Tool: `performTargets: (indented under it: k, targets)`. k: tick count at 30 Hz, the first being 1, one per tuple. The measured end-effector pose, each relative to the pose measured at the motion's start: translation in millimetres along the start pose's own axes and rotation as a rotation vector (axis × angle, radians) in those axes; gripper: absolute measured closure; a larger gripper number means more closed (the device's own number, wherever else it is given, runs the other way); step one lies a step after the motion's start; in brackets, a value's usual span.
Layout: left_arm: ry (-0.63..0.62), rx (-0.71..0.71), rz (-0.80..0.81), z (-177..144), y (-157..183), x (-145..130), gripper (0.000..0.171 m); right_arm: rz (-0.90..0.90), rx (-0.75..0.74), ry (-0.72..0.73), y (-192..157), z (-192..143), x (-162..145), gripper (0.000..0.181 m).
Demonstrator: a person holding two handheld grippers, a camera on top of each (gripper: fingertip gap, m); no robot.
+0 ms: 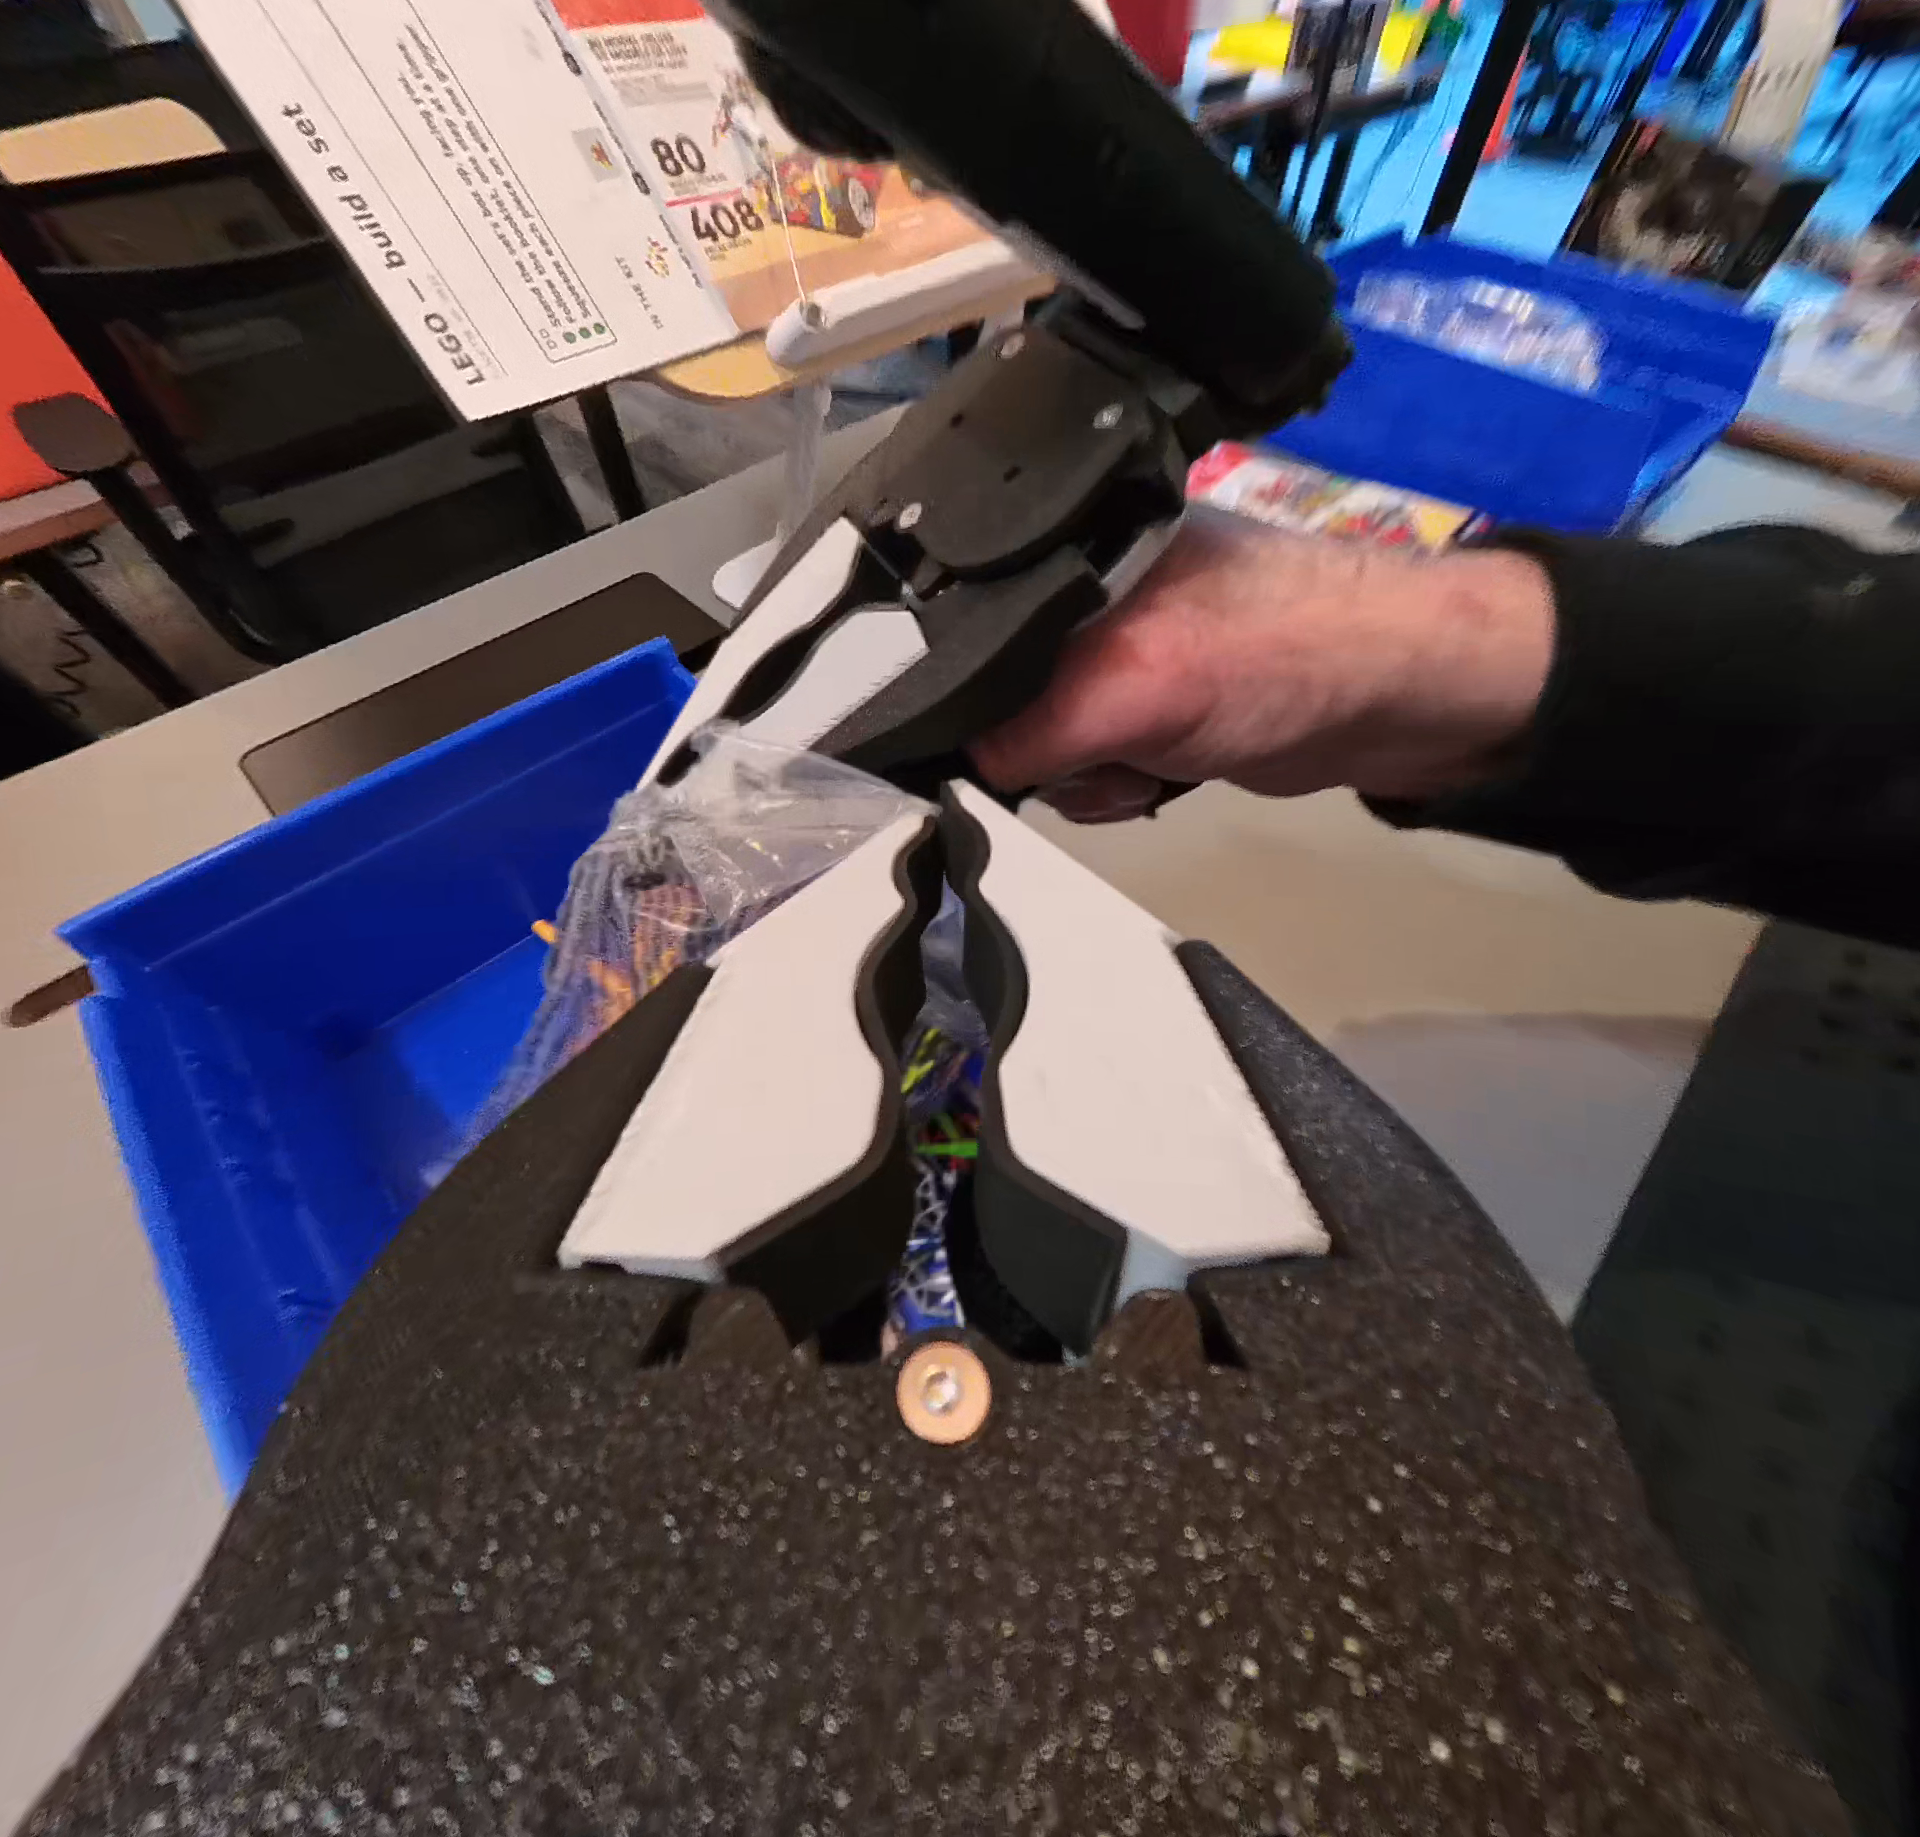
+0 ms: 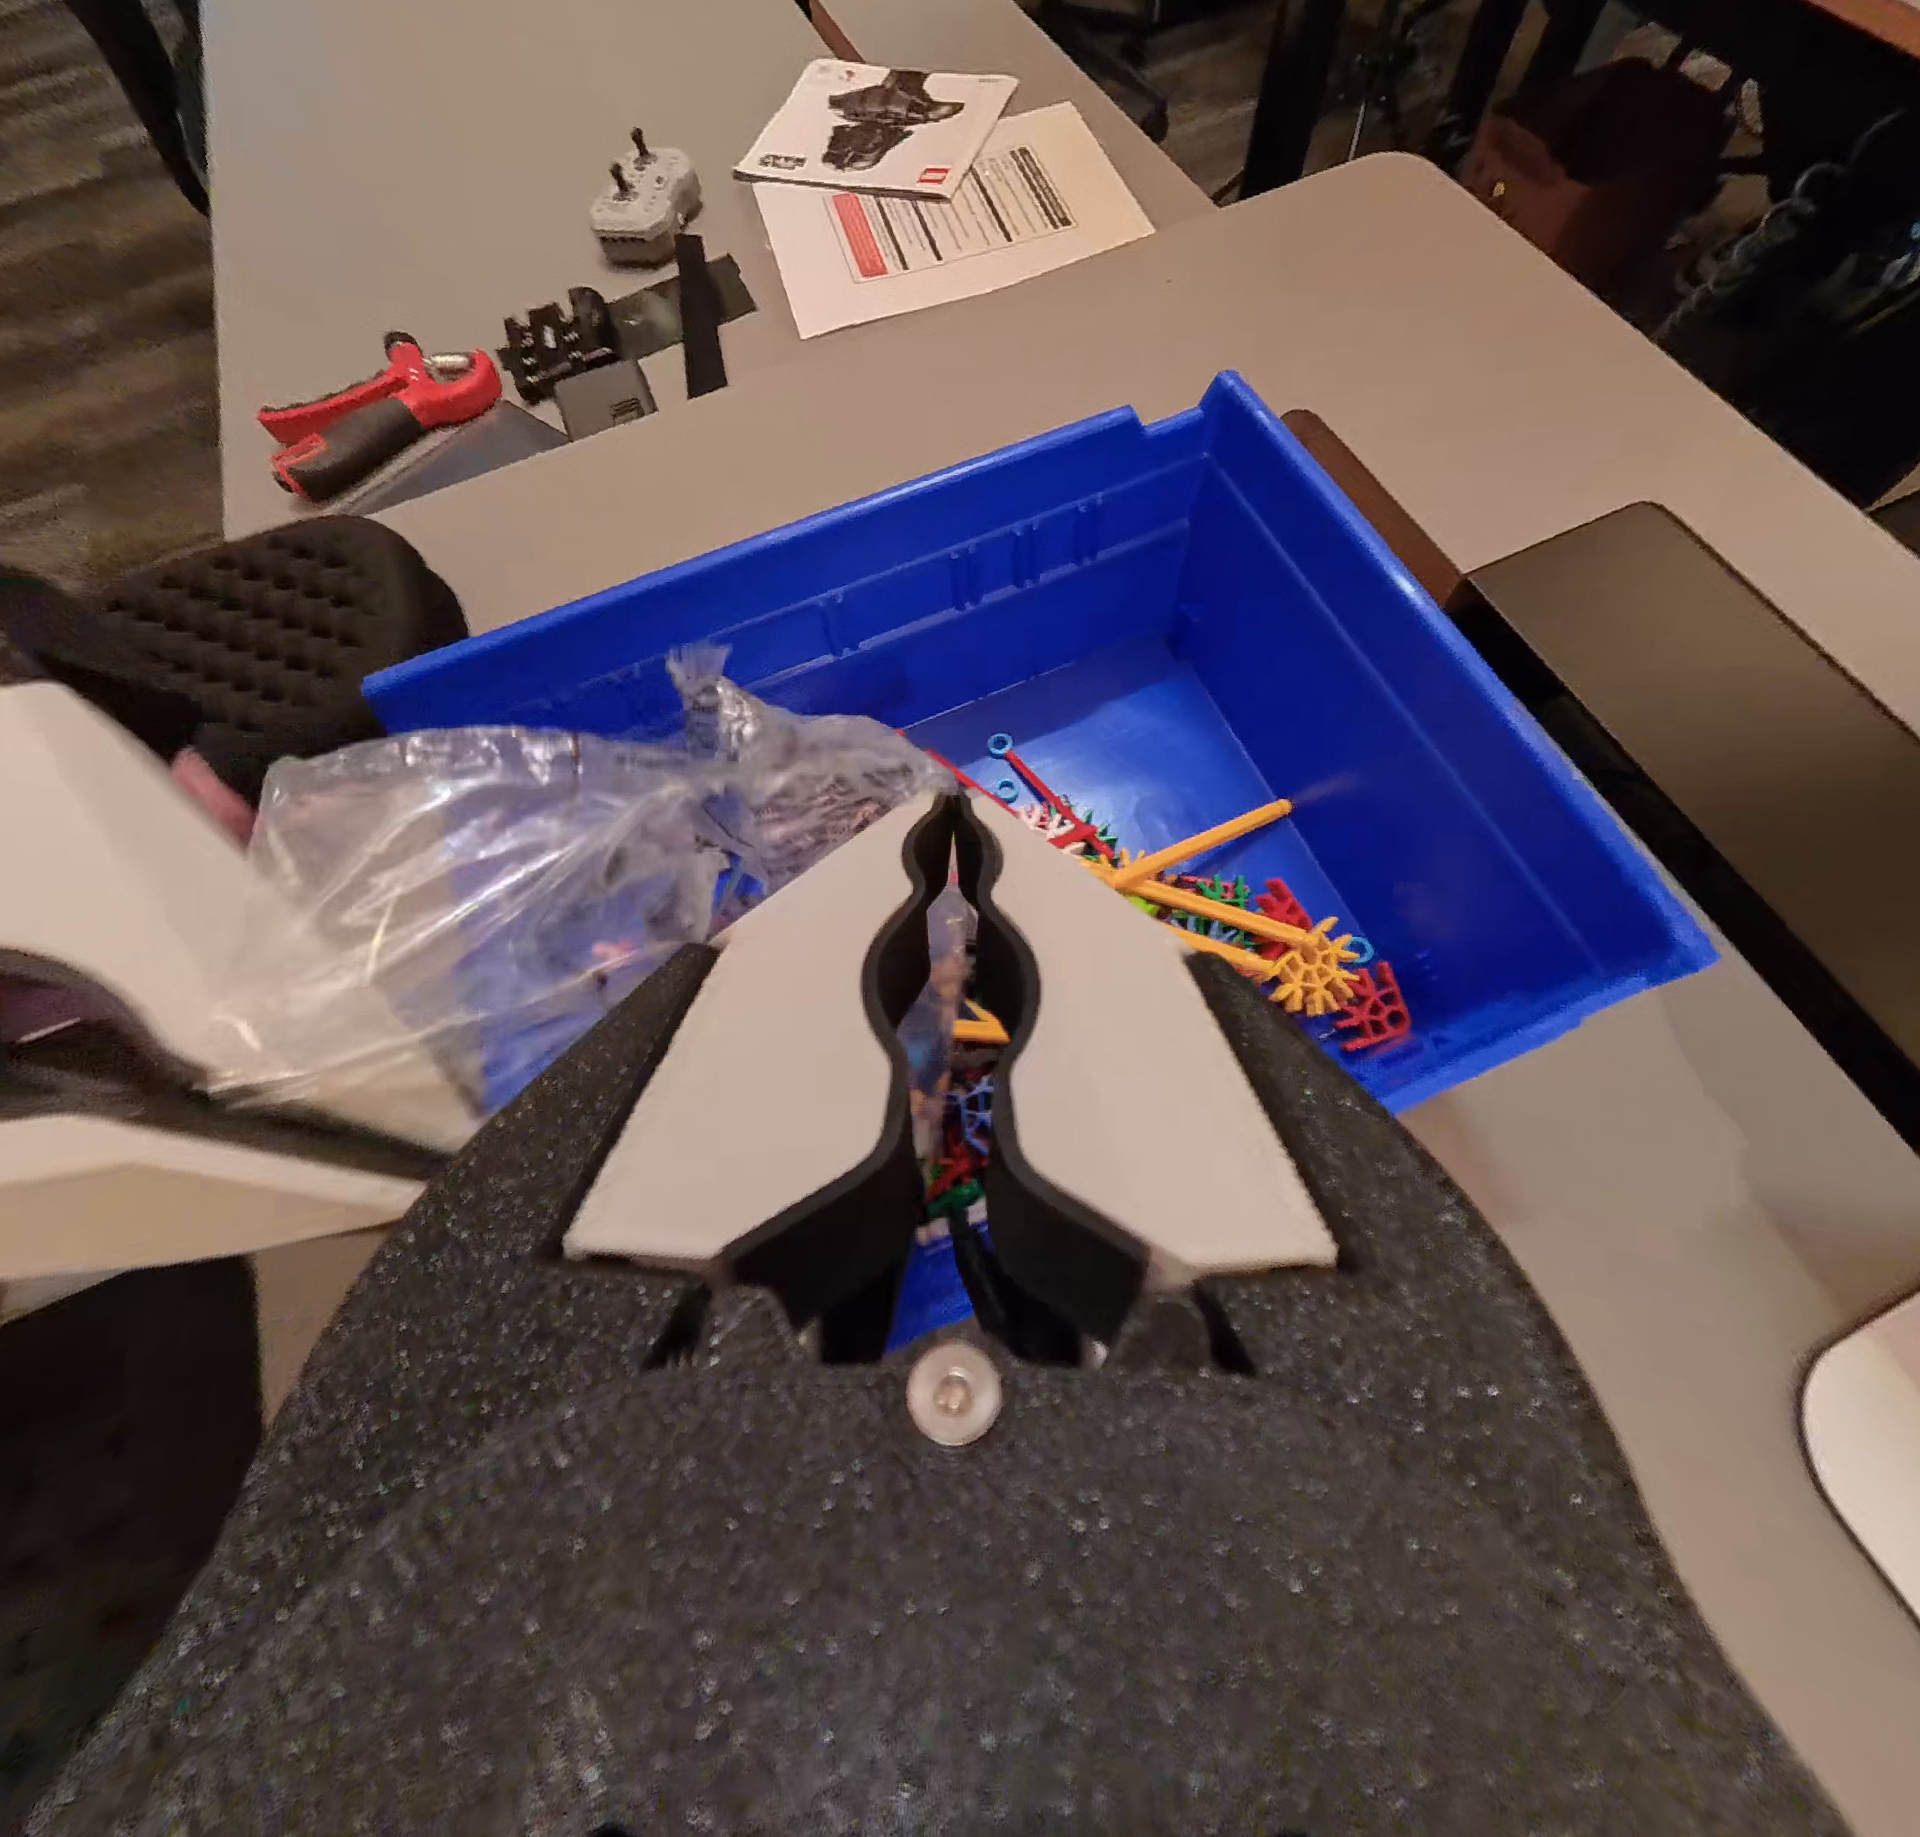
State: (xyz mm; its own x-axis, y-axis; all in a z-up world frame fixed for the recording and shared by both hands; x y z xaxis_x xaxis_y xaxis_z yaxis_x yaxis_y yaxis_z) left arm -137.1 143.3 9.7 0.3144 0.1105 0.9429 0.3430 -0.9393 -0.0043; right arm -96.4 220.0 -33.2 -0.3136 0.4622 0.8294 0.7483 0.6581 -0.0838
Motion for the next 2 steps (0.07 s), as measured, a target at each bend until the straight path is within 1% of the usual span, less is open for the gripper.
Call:
performTargets:
  k: [1,2]
  targets:
    - [0.014,-0.005,-0.025,-1.8,-0.7,1.1,0.171,0.0,-0.004,-0.008,2.6,2.7,-0.5,0.181]
    - [-0.003,0.004,-0.008,-0.7,1.1,-0.4,0.171,0.001,-0.007,-0.016,4.4,5.1,-1.3,0.181]
Point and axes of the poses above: each gripper's, where its closed fingertips meet, z out along the fingers, x out of its top, y = z × x across the jaws, the point moved 4 cm from there along -z, back along the fingers, and after that the axes turned 1 degree about x, right-handed, at the moved point
